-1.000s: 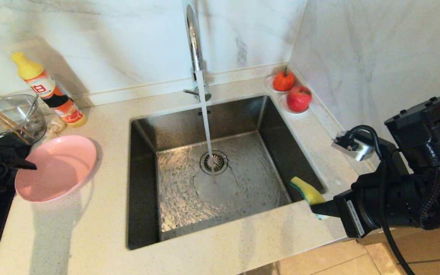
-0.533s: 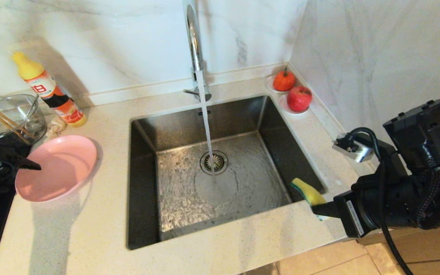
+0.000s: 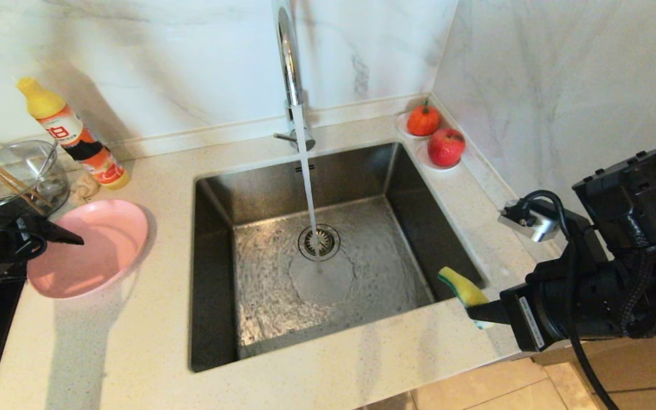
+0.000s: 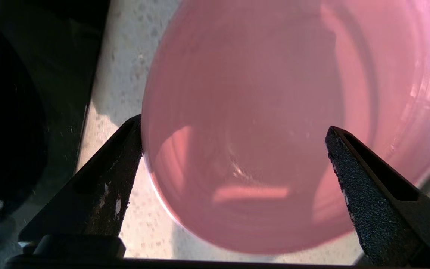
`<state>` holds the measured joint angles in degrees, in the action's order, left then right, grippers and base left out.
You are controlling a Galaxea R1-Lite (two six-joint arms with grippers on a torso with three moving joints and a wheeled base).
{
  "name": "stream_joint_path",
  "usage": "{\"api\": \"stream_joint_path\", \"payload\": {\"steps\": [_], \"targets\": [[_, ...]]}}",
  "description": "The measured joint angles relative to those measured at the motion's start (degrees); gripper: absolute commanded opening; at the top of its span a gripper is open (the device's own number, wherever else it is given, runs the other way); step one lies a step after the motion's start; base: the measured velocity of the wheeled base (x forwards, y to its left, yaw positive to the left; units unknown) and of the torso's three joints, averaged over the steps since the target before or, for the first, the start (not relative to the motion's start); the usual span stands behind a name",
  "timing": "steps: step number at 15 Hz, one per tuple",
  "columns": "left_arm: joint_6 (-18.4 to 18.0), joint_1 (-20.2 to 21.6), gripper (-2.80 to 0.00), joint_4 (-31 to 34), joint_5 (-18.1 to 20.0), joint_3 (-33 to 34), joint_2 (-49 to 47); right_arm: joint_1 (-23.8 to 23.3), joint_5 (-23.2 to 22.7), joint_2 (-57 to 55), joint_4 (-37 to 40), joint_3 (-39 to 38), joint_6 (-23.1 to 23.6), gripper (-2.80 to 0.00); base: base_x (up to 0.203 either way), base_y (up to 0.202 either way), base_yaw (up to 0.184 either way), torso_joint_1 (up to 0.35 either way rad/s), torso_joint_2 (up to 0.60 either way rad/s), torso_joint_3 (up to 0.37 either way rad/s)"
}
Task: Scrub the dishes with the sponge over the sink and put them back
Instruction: Wash the plate
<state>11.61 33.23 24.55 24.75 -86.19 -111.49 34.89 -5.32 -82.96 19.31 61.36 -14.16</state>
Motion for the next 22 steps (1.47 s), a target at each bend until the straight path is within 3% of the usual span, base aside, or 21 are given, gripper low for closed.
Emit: {"api": "stream_joint_path", "payload": {"steps": [3, 18, 19, 22], "targets": [[0.24, 0.06, 0.0, -0.05, -1.64, -1.99, -1.43, -0.17, -0.06, -0.3, -0.1, 0.13, 0.02, -2.8, 0.0, 0.0, 0.0, 0.0, 0.0, 0.0], [1.06, 0.06, 0.0, -0.11, -1.77, -2.9, -3.13, -0.2, -0.09, -0.3, 0.09, 0.16, 0.02, -2.8, 0.0, 0.0, 0.0, 0.0, 0.0, 0.0], [1.06, 0.06, -2.8, -0.05, -1.77, -2.93, -3.13, -0.2, -0.11, -0.3, 0.09, 0.16, 0.01, -2.8, 0.0, 0.0, 0.0, 0.0, 0.0, 0.0], [1.18, 0.04, -2.8, 0.12, -2.08, -3.13, -3.17, -0.7, -0.16, -0.3, 0.09, 0.18, -0.01, -2.8, 0.0, 0.0, 0.0, 0.0, 0.0, 0.0]]}}
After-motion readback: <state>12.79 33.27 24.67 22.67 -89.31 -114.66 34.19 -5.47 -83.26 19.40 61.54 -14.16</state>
